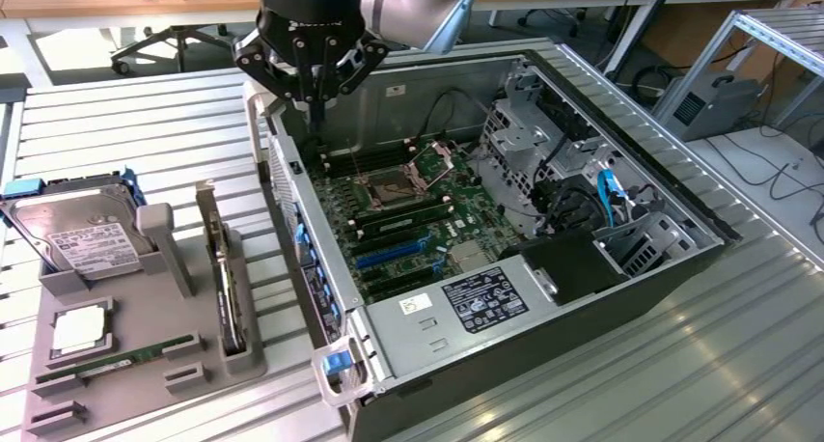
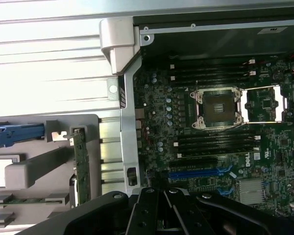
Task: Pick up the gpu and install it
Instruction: 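Reach for the gpu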
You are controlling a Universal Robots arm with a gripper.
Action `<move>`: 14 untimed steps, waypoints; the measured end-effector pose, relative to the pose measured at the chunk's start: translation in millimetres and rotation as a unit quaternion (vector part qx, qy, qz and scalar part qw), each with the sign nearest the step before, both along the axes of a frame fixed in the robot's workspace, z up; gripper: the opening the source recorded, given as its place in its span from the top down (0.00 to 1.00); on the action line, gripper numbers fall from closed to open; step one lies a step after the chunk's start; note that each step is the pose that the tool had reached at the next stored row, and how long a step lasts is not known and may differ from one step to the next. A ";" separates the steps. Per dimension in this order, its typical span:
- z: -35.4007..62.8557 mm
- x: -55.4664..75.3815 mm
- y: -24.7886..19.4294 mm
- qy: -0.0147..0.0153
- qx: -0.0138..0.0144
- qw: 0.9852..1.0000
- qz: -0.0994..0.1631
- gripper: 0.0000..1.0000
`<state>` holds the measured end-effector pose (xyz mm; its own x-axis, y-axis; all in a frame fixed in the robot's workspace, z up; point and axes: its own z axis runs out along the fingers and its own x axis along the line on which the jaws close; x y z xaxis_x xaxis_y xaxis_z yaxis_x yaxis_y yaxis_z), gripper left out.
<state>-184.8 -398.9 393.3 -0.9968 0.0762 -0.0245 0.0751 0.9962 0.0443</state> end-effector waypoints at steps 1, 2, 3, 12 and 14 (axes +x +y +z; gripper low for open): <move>0.0 -0.2 0.0 0.000 0.000 1.000 0.000 0.89; 0.0 -0.4 0.0 0.000 0.000 1.000 0.000 0.89; 0.0 -0.6 0.0 0.000 0.000 1.000 0.000 0.89; 0.0 -2.8 0.0 0.000 0.000 1.000 0.000 0.89; 0.0 -3.2 0.0 0.000 0.000 1.000 0.000 0.89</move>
